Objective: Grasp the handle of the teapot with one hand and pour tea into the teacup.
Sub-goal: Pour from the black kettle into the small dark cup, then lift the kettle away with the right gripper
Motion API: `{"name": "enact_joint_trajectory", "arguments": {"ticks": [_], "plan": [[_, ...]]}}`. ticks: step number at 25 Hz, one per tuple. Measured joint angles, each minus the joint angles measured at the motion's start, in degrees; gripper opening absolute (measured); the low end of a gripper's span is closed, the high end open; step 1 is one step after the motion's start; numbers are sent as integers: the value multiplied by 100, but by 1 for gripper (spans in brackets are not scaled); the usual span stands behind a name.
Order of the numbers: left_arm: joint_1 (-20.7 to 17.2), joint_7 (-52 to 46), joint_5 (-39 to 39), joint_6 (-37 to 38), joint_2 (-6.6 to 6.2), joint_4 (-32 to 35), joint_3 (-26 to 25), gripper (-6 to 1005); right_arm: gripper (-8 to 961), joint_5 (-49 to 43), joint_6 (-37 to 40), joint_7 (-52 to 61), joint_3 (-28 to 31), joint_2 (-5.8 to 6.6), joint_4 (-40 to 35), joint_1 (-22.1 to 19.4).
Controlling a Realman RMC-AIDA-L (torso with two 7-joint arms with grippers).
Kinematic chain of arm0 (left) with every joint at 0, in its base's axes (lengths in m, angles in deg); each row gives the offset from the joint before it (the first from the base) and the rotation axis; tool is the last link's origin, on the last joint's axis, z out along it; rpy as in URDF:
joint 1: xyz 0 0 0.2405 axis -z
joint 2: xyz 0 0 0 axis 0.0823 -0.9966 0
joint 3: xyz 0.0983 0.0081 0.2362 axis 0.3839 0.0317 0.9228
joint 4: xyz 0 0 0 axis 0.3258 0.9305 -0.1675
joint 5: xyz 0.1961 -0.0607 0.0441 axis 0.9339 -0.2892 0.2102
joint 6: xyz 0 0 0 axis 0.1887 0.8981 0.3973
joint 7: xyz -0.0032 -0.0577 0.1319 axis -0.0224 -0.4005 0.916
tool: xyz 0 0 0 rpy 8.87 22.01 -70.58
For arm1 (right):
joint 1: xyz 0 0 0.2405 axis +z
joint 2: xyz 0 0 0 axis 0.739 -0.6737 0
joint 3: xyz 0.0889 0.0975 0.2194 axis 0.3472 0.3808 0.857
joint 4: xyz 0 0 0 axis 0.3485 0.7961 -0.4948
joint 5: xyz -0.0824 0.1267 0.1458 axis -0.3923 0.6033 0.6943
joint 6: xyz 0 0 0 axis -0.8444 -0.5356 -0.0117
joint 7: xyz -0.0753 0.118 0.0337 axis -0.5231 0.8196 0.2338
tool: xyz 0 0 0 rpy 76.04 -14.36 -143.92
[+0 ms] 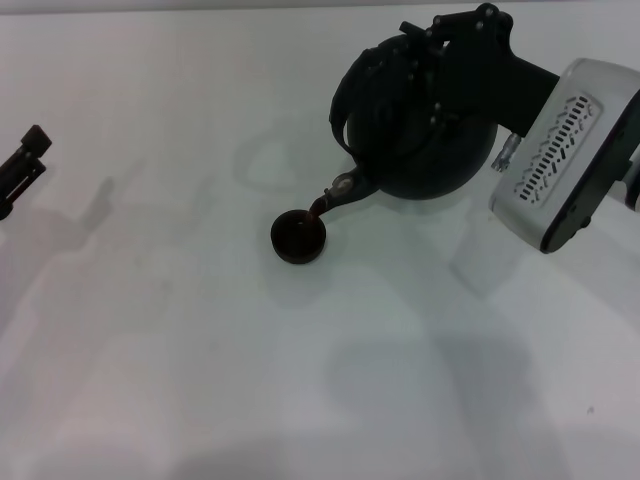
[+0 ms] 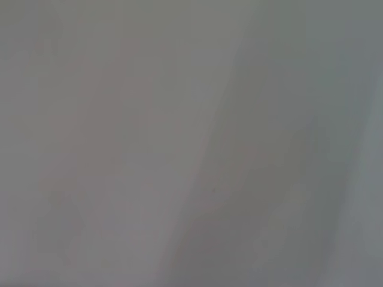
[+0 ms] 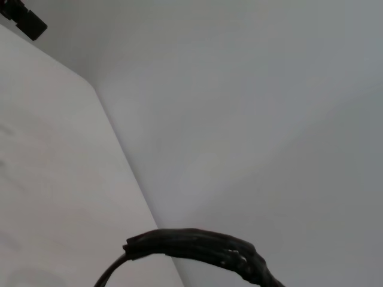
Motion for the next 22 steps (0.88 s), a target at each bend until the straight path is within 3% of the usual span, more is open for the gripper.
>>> {"name": "enact_joint_trajectory", "arguments": {"ticks": [22], "plan": [[-14,0,24,30,0,0,0,846,107,19,10,0,-17,-2,-17,-46]]}}
